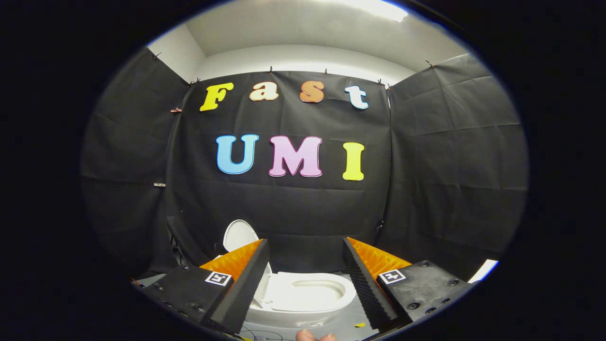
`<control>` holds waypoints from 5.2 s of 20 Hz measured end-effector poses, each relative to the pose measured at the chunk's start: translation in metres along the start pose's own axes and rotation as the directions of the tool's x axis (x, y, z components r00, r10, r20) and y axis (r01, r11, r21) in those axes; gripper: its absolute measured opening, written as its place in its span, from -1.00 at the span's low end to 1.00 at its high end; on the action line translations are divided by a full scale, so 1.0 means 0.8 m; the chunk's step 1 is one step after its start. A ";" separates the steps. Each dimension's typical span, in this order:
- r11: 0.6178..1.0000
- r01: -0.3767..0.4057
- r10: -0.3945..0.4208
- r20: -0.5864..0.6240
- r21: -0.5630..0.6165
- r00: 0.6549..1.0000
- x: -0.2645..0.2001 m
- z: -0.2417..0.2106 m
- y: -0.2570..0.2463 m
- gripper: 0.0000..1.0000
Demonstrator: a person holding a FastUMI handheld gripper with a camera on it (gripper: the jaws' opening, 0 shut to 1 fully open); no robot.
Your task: Open the toilet lid.
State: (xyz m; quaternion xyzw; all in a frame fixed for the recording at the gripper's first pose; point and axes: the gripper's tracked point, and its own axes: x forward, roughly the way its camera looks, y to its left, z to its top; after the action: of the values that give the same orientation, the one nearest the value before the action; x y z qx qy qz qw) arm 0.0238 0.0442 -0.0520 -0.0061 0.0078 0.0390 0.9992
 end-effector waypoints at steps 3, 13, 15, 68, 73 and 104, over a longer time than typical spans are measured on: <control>1.000 0.002 -0.002 0.001 0.001 1.000 0.000 0.000 -0.002 0.94; 1.000 0.008 -0.008 0.003 -0.003 1.000 -0.001 0.001 -0.001 0.93; 1.000 0.013 -0.012 0.006 -0.008 1.000 -0.001 0.003 -0.003 0.94; 1.000 0.020 -0.020 0.019 -0.023 1.000 -0.004 0.007 0.002 0.96; 1.000 0.017 -0.017 0.014 -0.024 1.000 -0.003 0.005 0.005 0.96; 0.999 0.021 -0.021 0.009 -0.024 1.000 -0.002 0.003 0.003 0.96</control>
State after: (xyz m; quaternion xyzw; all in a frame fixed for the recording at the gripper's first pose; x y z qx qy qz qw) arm 0.0217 0.0466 -0.0495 -0.0179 0.0026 0.0286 0.9994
